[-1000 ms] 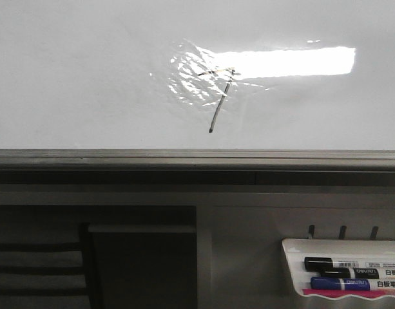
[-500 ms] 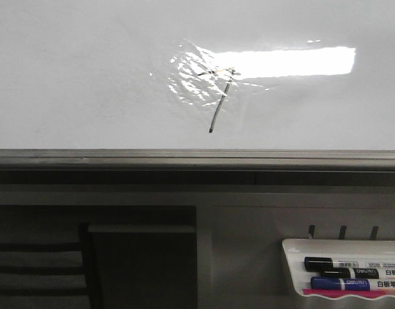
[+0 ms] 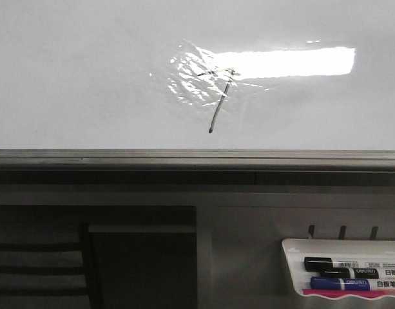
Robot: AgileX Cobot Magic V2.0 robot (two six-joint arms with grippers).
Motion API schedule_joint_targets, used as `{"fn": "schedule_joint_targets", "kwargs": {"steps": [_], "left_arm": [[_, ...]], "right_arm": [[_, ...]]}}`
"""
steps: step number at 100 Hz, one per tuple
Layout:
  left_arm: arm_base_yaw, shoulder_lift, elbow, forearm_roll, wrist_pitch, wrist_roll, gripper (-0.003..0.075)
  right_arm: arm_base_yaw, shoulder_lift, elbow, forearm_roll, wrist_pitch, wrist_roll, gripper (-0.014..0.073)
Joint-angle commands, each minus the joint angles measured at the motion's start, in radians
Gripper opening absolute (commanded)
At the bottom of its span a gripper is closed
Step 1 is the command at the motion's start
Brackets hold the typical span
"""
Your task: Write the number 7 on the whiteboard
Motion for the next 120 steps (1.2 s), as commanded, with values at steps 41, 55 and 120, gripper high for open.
{"fn": "schedule_joint_targets", "kwargs": {"steps": [41, 55, 120], "left_arm": [[-0.044, -0.164, 0.267, 0.129, -0.335, -0.178, -0.002], [-0.044, -0.164, 0.275, 0.117, -0.345, -0.176, -0.002], [-0.044, -0.164, 0.275, 0.117, -0.345, -0.176, -0.002]], "right_arm": [[-0.007, -0.007, -0.024, 0.018, -0.054, -0.003, -0.0071], [-0.007, -0.007, -0.024, 0.018, -0.054, -0.003, -0.0071], [-0.007, -0.007, -0.024, 0.018, -0.054, -0.003, -0.0071]]}}
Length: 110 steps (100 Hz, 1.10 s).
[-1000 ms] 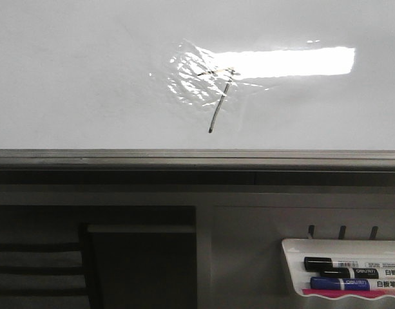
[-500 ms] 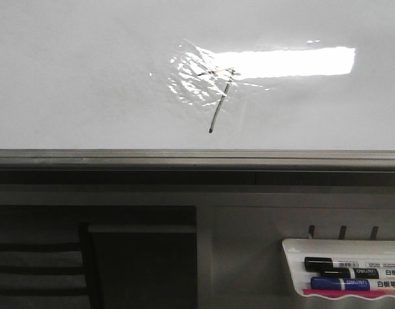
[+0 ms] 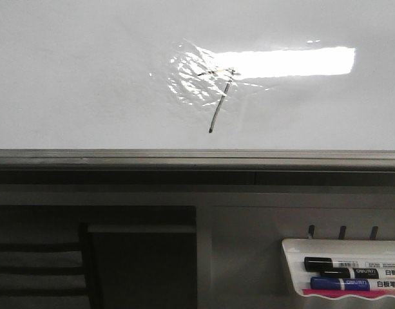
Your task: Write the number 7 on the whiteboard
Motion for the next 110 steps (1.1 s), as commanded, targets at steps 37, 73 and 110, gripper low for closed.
{"fn": "schedule_joint_targets", "kwargs": {"steps": [37, 73, 110], "left_arm": [[-0.008, -0.031, 0.035, -0.002, -0.085, -0.01, -0.002], [-0.008, -0.031, 0.035, -0.002, -0.085, -0.01, -0.002], [-0.008, -0.031, 0.035, -0.002, -0.085, -0.01, -0.002]], "right_arm": [[-0.193, -0.25, 0.154, 0.048, -0.075, -0.003, -0.0071], [-0.505, -0.611, 0.556, 0.068, -0.336, -0.003, -0.0071], [-0.471, -0.835, 0.895, 0.067, -0.649, -0.003, -0.0071]]}}
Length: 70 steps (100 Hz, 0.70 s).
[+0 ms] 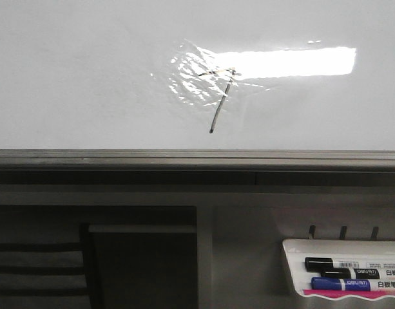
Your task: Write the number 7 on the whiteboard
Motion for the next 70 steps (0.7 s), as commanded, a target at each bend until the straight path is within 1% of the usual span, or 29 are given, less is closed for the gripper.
{"fn": "schedule_joint_targets", "kwargs": {"steps": [1, 17, 50, 54, 58, 59, 64, 66, 70], "left_arm": [[-0.008, -0.031, 0.035, -0.002, -0.085, -0.005, -0.002], [-0.008, -0.031, 0.035, -0.002, -0.085, -0.005, -0.002], [-0.008, -0.031, 0.035, -0.002, -0.085, -0.005, -0.002], [-0.008, -0.031, 0.035, -0.002, -0.085, -0.005, -0.002], [-0.008, -0.031, 0.035, -0.002, -0.085, -0.005, -0.002], [-0.008, -0.031, 0.035, -0.002, -0.085, -0.005, -0.002], [-0.008, -0.031, 0.035, -0.002, -0.085, -0.005, -0.002], [-0.008, -0.031, 0.035, -0.002, -0.085, -0.005, -0.002], [-0.008, -0.031, 0.035, -0.002, -0.085, -0.005, -0.002]], "right_arm": [[0.023, -0.036, 0.029, 0.006, -0.092, -0.006, -0.0071], [0.068, -0.034, 0.031, -0.002, -0.111, -0.006, -0.0071], [0.07, -0.034, 0.031, -0.013, -0.171, 0.008, -0.0071], [0.07, -0.034, 0.031, -0.09, -0.185, 0.083, -0.0071], [0.07, -0.034, 0.031, -0.264, -0.206, 0.256, -0.0071], [0.07, -0.034, 0.031, -0.326, -0.212, 0.316, -0.0071], [0.07, -0.034, 0.031, -0.484, -0.223, 0.468, -0.0071], [0.07, -0.034, 0.031, -0.498, -0.221, 0.485, -0.0071], [0.07, -0.034, 0.031, -0.486, -0.21, 0.485, -0.0071]]}}
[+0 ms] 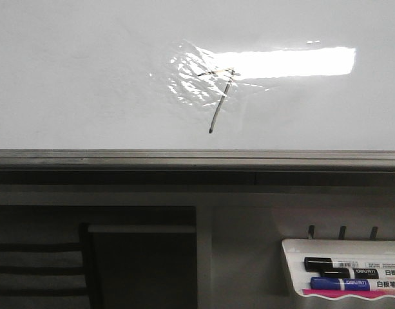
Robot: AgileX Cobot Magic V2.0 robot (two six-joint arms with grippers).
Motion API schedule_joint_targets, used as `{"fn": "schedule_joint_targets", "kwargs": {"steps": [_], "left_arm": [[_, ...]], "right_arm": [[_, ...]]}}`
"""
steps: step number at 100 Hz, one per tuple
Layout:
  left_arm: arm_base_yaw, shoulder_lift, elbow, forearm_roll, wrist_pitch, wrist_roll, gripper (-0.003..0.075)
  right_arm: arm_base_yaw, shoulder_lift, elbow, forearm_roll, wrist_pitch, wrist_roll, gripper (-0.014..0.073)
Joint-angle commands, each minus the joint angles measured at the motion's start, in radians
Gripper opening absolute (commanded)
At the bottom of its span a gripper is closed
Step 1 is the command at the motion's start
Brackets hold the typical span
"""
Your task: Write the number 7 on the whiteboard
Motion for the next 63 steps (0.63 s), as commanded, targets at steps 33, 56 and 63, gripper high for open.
{"fn": "schedule_joint_targets", "kwargs": {"steps": [33, 56, 63], "left_arm": [[-0.008, -0.031, 0.035, -0.002, -0.083, -0.005, -0.002], [-0.008, -0.031, 0.035, -0.002, -0.083, -0.005, -0.002], [-0.008, -0.031, 0.035, -0.002, -0.083, -0.005, -0.002]], "right_arm": [[0.001, -0.02, 0.031, -0.117, -0.075, 0.129, -0.0071], [0.001, -0.02, 0.031, -0.117, -0.075, 0.129, -0.0071], [0.001, -0.02, 0.031, -0.117, -0.075, 0.129, -0.0071]]}}
